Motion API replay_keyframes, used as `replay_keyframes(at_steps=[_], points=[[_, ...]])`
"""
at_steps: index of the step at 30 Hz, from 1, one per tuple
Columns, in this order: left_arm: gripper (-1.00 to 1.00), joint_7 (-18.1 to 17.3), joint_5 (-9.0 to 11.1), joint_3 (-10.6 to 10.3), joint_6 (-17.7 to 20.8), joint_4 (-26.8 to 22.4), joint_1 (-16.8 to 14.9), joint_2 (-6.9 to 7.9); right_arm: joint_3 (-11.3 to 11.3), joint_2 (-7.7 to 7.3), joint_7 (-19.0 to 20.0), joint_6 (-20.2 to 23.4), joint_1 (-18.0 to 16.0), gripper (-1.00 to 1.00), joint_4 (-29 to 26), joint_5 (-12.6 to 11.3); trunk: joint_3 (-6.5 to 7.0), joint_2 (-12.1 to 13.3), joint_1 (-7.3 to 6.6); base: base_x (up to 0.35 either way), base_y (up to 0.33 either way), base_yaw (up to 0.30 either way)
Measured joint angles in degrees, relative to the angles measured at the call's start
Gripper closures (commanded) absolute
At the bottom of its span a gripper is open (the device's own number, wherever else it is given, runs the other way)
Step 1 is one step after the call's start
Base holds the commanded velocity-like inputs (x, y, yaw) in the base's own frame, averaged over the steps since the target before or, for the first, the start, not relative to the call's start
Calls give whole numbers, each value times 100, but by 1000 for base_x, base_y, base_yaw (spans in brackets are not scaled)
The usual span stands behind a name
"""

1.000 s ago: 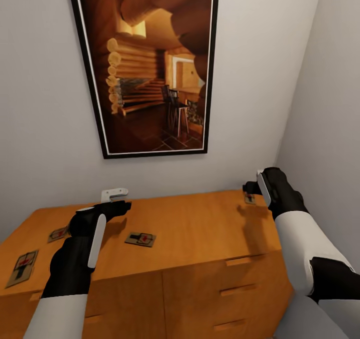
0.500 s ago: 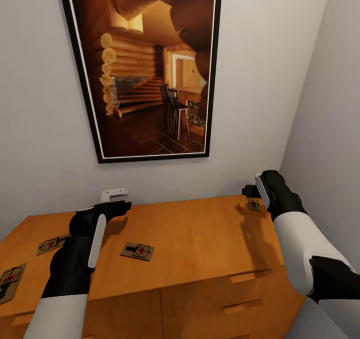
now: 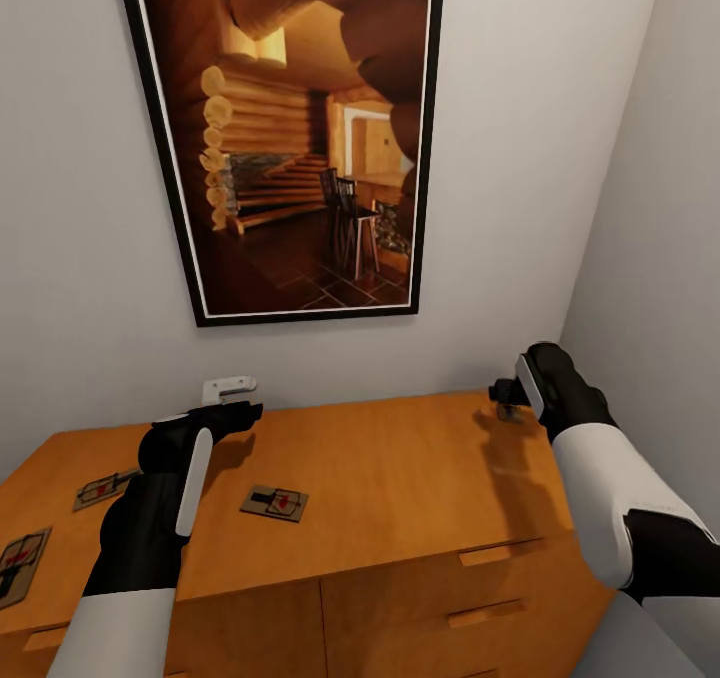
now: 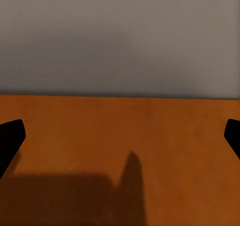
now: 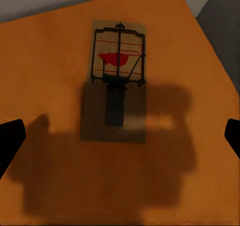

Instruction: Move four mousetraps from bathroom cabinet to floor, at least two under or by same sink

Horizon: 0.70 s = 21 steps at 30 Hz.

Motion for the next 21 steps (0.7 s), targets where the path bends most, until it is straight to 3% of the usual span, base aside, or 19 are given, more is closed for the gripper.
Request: replay_keyframes(at_steps=[8,21], points=[[-100,0,0,-2,0,0,0,-2,-4,-93,5,41,-96,-100,157,-6,0,0,0,0,0,0],[-100,0,5,-5,0,5,0,-27,-5,-116,24,41,-253,-100,183,-28,0,0,-1,20,0,0]])
